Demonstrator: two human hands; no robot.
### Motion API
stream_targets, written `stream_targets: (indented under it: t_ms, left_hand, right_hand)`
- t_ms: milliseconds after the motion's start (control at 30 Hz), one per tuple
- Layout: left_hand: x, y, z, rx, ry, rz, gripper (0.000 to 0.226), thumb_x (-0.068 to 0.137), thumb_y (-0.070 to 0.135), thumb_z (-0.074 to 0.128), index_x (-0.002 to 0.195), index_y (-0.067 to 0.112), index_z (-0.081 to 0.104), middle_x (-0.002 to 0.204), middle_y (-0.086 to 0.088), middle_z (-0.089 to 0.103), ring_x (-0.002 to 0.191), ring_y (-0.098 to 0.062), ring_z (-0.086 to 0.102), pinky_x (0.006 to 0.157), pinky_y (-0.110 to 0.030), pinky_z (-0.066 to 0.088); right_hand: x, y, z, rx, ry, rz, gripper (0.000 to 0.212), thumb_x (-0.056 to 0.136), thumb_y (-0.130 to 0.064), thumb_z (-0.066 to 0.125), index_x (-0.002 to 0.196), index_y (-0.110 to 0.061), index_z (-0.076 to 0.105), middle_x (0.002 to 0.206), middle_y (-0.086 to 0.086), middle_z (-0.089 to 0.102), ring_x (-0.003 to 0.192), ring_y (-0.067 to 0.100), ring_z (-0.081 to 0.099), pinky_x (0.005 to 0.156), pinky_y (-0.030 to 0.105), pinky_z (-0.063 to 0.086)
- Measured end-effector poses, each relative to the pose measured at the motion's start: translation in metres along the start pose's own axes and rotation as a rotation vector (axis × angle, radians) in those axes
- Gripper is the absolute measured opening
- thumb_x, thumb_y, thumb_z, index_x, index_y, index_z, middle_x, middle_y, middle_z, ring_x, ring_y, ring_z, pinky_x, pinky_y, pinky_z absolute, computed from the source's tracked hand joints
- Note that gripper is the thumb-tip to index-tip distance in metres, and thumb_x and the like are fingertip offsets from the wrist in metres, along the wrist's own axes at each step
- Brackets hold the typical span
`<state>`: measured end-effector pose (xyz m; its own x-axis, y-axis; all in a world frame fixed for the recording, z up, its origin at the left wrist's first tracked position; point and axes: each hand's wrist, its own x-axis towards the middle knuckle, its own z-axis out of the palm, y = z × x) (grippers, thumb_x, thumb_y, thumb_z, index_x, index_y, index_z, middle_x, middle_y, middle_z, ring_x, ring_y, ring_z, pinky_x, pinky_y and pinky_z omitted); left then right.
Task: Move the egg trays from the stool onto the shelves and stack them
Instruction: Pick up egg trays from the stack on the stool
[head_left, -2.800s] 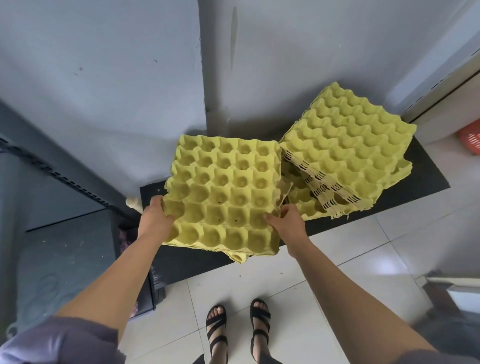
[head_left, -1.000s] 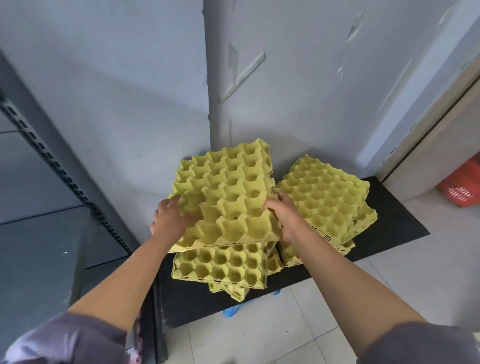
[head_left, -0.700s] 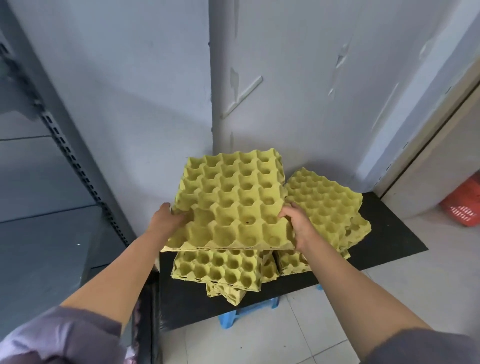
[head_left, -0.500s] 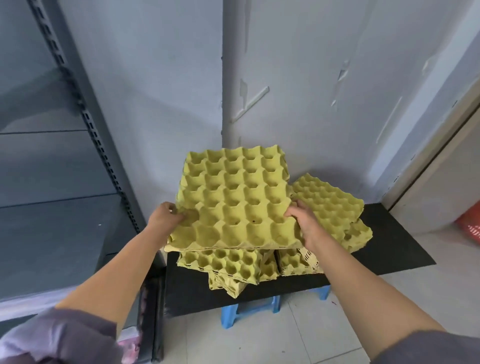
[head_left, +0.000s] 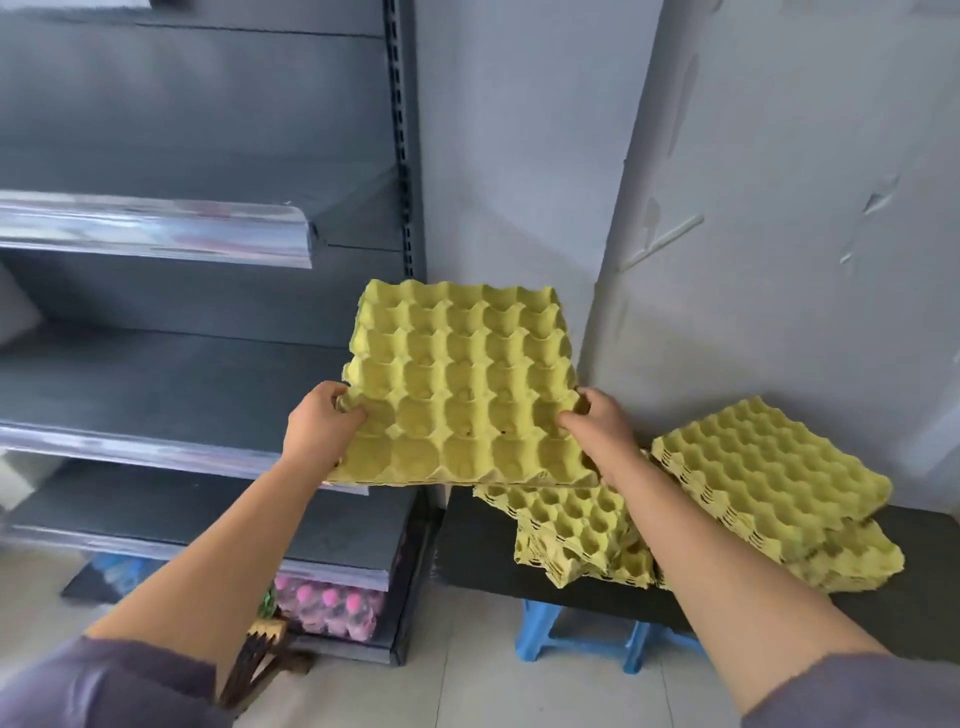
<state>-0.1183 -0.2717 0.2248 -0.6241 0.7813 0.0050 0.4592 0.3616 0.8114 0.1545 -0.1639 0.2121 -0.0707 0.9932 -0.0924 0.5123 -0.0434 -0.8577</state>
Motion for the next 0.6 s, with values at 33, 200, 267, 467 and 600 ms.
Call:
stream_targets:
  t_ms: [33,200,267,467,600]
  left_hand:
    - [-0.002,-0.011,-0.014,0.009,0.015,-0.026,0.039,0.087,0.02,0.059,0.125,0.012,0.053,0.085,-0.002,0.056,0.059,-0.018,0.052,0.051,-0.028,0.043]
    - [0.0,-0.062,-0.082,0.024,0.084,-0.095,0.039,0.088,0.022,0.057,0.125,0.013,0.052,0.081,-0.004,0.06,0.051,-0.022,0.051,0.046,-0.027,0.039]
    - [0.006,-0.084,-0.114,0.036,0.111,-0.097,0.039,0.088,0.022,0.057,0.126,0.015,0.051,0.089,-0.008,0.063,0.05,-0.023,0.051,0.049,-0.028,0.04]
    - [0.033,-0.148,-0.213,0.104,0.155,-0.162,0.041,0.089,0.023,0.056,0.129,0.017,0.048,0.086,-0.007,0.059,0.054,-0.024,0.053,0.048,-0.027,0.043]
    - [0.057,-0.187,-0.267,0.111,0.17,-0.198,0.043,0.09,0.024,0.057,0.131,0.017,0.048,0.098,-0.007,0.058,0.057,-0.025,0.055,0.051,-0.028,0.045]
  right_hand:
    - [-0.004,-0.008,0.013,-0.011,-0.02,-0.024,0.035,0.08,-0.015,0.062,0.114,-0.01,0.061,0.095,0.005,0.066,0.084,0.022,0.063,0.075,0.034,0.054]
    - [-0.021,-0.052,0.082,-0.152,-0.07,-0.156,0.046,0.084,-0.02,0.06,0.129,-0.013,0.053,0.109,0.005,0.062,0.079,0.02,0.057,0.065,0.027,0.044]
    - [-0.028,-0.072,0.115,-0.202,-0.112,-0.206,0.053,0.086,-0.022,0.059,0.137,-0.015,0.045,0.127,0.004,0.057,0.085,0.019,0.058,0.074,0.029,0.046]
    - [-0.052,-0.135,0.222,-0.329,-0.185,-0.305,0.04,0.088,-0.027,0.056,0.126,-0.025,0.047,0.091,0.0,0.059,0.063,0.018,0.059,0.054,0.028,0.046]
    - [-0.065,-0.169,0.283,-0.383,-0.187,-0.34,0.035,0.089,-0.029,0.053,0.123,-0.029,0.047,0.085,-0.003,0.061,0.056,0.015,0.058,0.05,0.027,0.044]
